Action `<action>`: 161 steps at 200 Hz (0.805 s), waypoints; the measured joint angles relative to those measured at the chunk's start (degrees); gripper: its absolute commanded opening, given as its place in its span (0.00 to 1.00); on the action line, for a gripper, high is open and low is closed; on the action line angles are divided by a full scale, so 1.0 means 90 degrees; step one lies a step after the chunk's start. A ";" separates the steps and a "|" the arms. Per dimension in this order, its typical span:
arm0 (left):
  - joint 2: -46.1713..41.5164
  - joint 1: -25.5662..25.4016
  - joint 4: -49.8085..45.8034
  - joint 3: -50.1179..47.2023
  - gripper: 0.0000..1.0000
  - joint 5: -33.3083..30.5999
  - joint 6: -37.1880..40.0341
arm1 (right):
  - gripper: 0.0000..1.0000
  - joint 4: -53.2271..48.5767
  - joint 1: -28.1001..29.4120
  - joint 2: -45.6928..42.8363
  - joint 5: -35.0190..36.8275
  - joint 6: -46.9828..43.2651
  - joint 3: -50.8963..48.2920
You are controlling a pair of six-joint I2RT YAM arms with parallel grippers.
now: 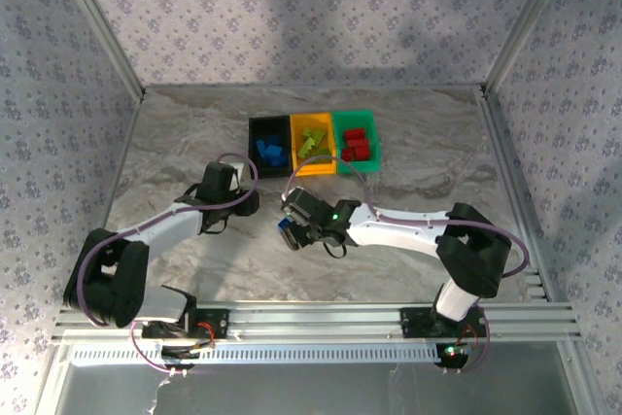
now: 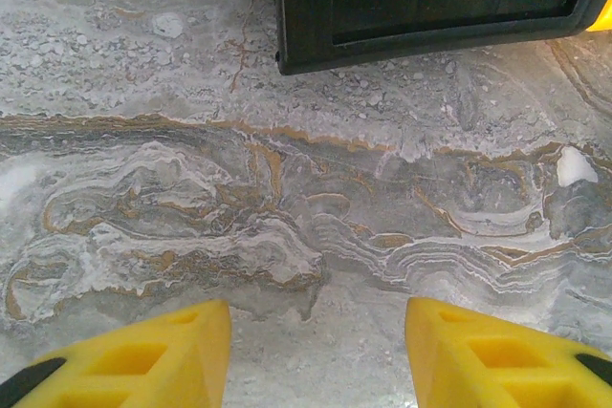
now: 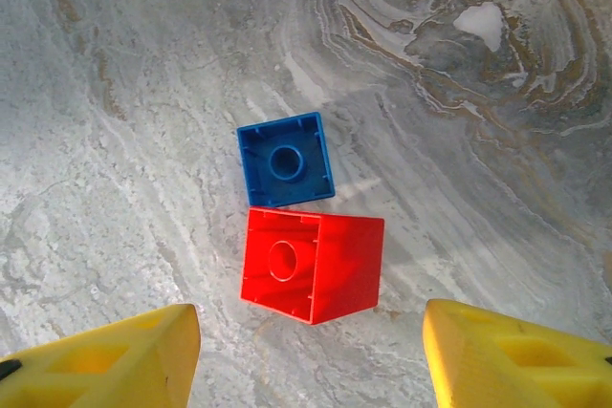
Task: Sort the legos into containers by color
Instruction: Pick up the lego from the bottom-center of the table.
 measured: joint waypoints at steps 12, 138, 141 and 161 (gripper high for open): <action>0.0000 0.0000 0.0000 0.0000 0.51 -0.0002 0.0000 | 0.66 -0.0002 0.0015 0.0039 -0.0002 0.0005 0.0005; -0.0024 0.0000 -0.0005 0.0000 0.51 -0.0005 0.0000 | 0.53 -0.0078 -0.0032 0.0925 0.0000 0.0148 0.0338; -0.0024 0.0000 -0.0005 0.0000 0.51 -0.0005 0.0000 | 0.51 -0.0073 -0.0044 0.0933 -0.0005 0.0168 0.0340; -0.0041 0.0000 -0.0007 0.0000 0.51 -0.0007 0.0000 | 0.39 0.0005 -0.0114 0.0950 -0.0027 0.0209 0.0350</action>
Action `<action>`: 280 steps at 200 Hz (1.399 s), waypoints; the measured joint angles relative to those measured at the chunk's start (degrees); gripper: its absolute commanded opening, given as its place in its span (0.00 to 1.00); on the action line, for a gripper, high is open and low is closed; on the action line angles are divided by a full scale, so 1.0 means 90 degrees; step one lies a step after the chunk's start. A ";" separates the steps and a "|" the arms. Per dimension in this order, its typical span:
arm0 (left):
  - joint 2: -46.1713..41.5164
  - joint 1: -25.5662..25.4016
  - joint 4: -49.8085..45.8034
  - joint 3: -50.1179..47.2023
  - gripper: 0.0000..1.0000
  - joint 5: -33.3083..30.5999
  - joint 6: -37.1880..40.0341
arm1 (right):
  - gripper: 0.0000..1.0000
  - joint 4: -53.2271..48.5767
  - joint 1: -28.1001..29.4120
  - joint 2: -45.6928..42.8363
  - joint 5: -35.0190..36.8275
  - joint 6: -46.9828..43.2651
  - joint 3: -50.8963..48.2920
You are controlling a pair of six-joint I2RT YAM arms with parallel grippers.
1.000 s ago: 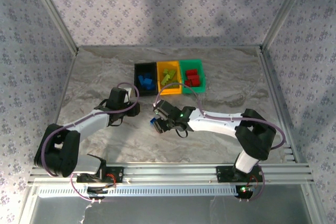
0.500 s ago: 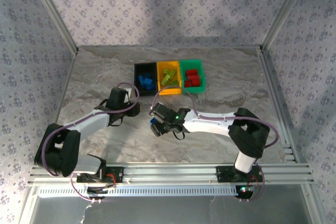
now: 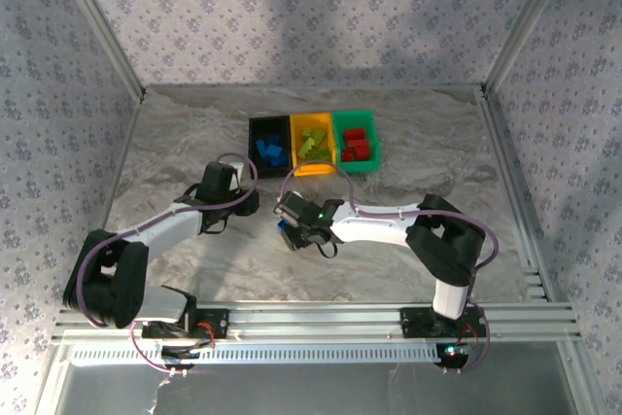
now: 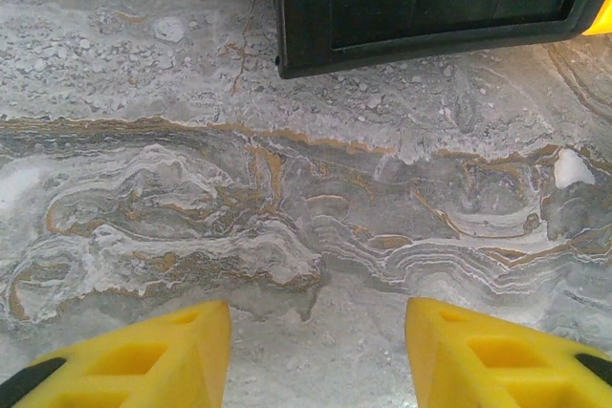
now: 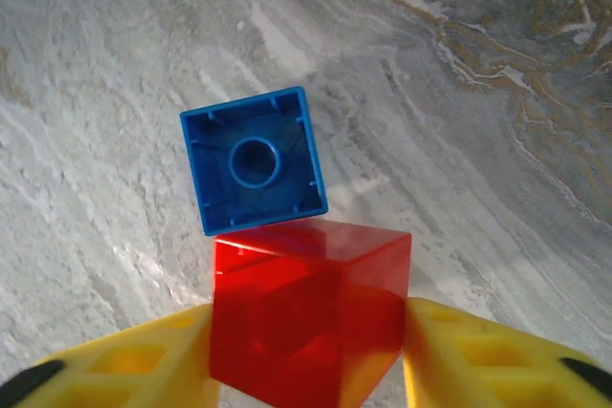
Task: Sort the legos into containers by color
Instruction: Pick up the lego from the bottom-center of the table, then place the lego in the container.
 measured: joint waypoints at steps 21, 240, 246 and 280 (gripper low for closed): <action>-0.0058 0.0000 -0.0002 0.0000 0.51 -0.0002 0.0002 | 0.36 0.0134 -0.0070 -0.0002 -0.0024 0.0032 0.0032; -0.0107 0.0000 0.0000 -0.0049 0.51 -0.0019 0.0000 | 0.38 0.0801 -0.4131 -0.1100 -0.1083 0.0007 -0.0199; -0.0107 0.0000 0.0000 -0.0049 0.51 -0.0019 0.0000 | 0.38 0.0835 -0.4182 -0.0930 -0.1154 0.0010 -0.0051; -0.0107 0.0000 0.0000 -0.0078 0.51 0.0005 0.0000 | 0.39 0.0818 -0.4337 0.0070 -0.1467 0.0017 0.1105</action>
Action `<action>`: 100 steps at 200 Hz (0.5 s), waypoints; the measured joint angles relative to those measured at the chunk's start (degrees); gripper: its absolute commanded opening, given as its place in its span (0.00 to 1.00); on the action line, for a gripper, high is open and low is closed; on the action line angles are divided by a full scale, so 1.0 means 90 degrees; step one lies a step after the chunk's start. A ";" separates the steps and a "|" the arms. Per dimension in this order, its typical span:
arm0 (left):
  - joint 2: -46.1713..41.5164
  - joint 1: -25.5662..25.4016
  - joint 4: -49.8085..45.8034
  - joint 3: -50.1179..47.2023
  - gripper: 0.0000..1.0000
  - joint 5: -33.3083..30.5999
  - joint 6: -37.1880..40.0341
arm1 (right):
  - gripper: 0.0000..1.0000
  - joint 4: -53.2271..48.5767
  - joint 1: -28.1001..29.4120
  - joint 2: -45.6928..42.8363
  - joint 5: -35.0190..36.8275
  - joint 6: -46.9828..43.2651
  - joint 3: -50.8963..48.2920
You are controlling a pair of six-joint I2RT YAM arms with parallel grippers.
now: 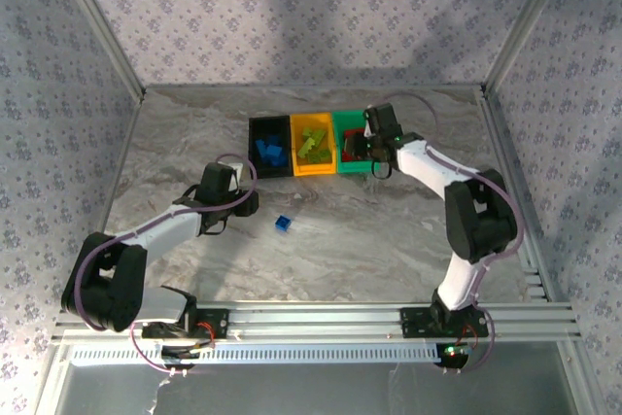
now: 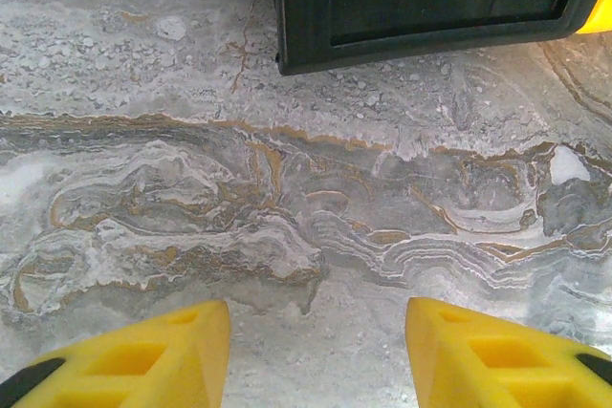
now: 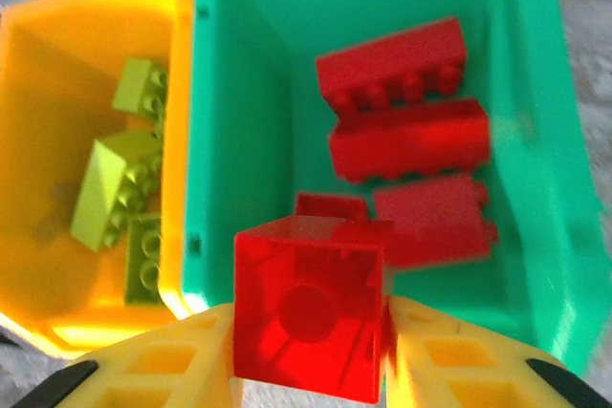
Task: Sort the legos into containers by color
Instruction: Place the lego in the container.
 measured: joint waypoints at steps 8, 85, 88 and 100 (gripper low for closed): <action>0.0000 0.0000 0.0000 -0.0005 0.51 0.0000 -0.0002 | 0.40 -0.0010 -0.0007 0.0187 -0.0041 -0.0015 0.0250; 0.0000 0.0000 0.0002 -0.0007 0.51 0.0000 0.0000 | 0.59 -0.0148 -0.0019 0.0891 -0.0253 -0.0063 0.1105; 0.0000 0.0000 0.0002 -0.0007 0.51 0.0000 0.0000 | 0.59 -0.0143 -0.0019 0.0889 -0.0253 -0.0063 0.1088; 0.0000 0.0000 0.0002 -0.0007 0.51 0.0002 -0.0002 | 0.59 -0.0141 -0.0019 0.0831 -0.0253 -0.0066 0.0957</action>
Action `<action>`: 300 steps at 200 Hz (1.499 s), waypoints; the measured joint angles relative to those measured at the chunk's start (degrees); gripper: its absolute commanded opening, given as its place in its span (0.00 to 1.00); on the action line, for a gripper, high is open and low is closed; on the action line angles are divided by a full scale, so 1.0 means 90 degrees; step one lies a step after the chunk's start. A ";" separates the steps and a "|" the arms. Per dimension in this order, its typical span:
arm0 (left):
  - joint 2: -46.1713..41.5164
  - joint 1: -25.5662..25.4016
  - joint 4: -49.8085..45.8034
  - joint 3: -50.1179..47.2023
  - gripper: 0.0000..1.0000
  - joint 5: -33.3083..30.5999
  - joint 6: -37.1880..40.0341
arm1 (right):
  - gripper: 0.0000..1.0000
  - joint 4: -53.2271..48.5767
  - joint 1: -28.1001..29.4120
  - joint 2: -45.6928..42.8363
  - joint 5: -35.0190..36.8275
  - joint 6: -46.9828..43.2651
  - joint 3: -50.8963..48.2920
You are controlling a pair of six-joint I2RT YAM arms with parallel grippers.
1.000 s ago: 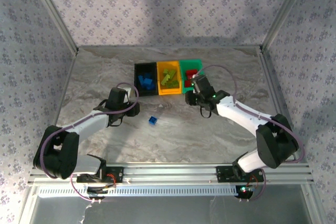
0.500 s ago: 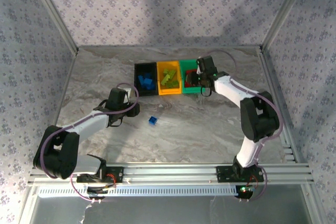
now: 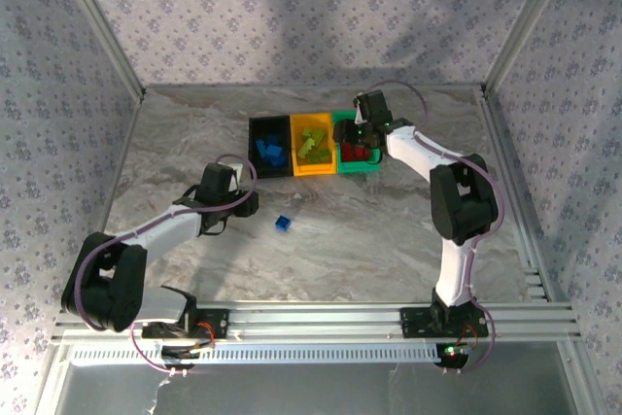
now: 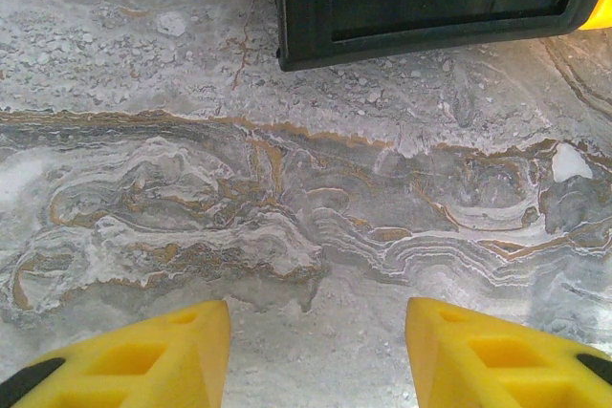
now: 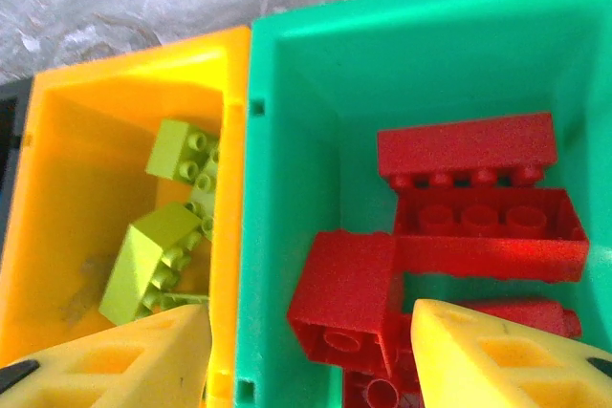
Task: Sort the legos into containers by color
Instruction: Place the lego in the container, then pick up the lego from the center of the table.
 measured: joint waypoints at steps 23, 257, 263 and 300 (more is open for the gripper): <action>0.0007 0.0000 0.0002 0.0000 0.51 0.0022 0.0000 | 0.60 -0.0022 -0.0002 -0.0228 0.0002 -0.0024 -0.0376; 0.0284 -0.0894 0.0058 0.0029 0.53 0.0593 0.0102 | 0.62 0.0823 -0.0119 -0.3689 0.1224 -0.0976 -0.4721; 0.0291 -0.0986 -0.0012 0.0063 0.53 0.0595 0.0109 | 0.62 0.0862 -0.0119 -0.3689 0.1224 -0.0976 -0.4748; 0.0478 -0.1447 -0.0374 0.0447 0.54 0.0447 0.0170 | 0.63 0.1001 -0.0097 -0.3808 0.1234 -0.0976 -0.4843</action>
